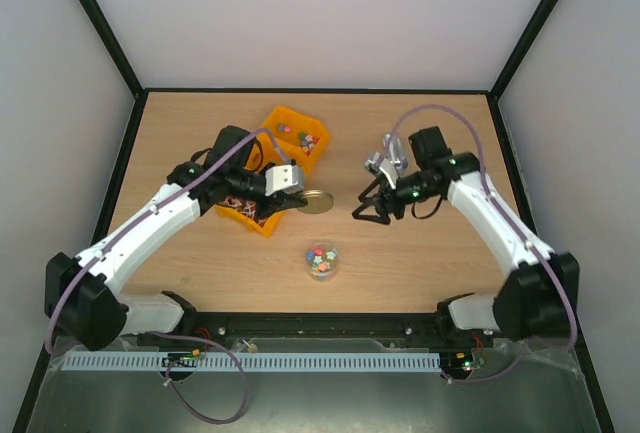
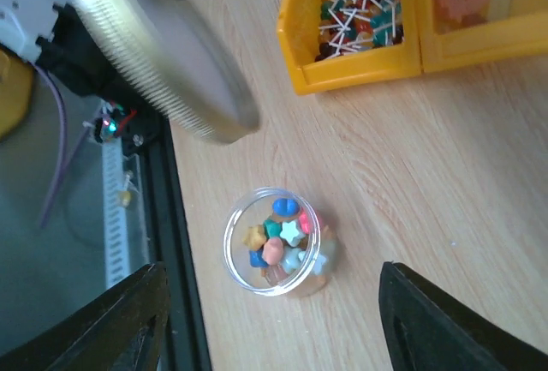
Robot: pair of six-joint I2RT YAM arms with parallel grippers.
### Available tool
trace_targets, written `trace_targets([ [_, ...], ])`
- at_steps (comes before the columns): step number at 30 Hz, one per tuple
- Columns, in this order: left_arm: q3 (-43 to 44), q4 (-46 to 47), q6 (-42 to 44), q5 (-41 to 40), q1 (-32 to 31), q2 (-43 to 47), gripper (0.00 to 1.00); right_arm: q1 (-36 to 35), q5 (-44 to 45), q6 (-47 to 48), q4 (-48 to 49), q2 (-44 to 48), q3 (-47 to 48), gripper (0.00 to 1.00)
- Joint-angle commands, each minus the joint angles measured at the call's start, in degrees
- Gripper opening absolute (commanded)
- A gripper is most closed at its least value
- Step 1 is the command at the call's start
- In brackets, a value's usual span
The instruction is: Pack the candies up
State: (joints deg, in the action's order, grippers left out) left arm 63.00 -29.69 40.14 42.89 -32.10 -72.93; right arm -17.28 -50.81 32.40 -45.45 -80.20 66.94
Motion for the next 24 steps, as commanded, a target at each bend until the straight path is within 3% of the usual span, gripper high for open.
trace_targets([
  [1,2.33,-5.14,-5.28,9.18,1.44,-3.1,0.15,-1.25,0.44,0.81,9.72,10.21,-7.49,0.69],
  [5,2.78,-6.63,-6.46,13.36,1.84,-5.08,0.16,-7.06,3.75,-5.72,17.0,15.67,-10.28,0.67],
  [13,2.35,-6.85,-6.72,14.92,2.13,-6.24,0.15,-12.23,7.6,-13.25,22.72,11.67,-10.43,0.63],
  [15,1.4,-5.65,-7.46,10.65,2.77,-5.77,0.2,-12.25,8.19,-12.8,22.53,10.82,-10.3,0.63],
  [17,0.19,-6.57,-4.51,3.91,3.48,-3.96,0.36,-12.25,10.27,-12.15,22.49,10.81,-10.6,0.62],
  [18,-1.58,-6.9,-1.82,0.11,3.54,-2.13,0.39,-12.25,10.66,-11.59,22.1,10.95,-10.85,0.62],
  [20,-6.51,-4.9,1.61,-7.36,3.53,1.89,0.42,-12.25,11.05,-11.64,22.1,11.39,-11.53,0.62],
  [24,-14.24,-6.61,13.08,-14.24,1.56,4.2,0.45,-12.11,13.04,-13.91,22.73,11.26,-12.58,0.61],
])
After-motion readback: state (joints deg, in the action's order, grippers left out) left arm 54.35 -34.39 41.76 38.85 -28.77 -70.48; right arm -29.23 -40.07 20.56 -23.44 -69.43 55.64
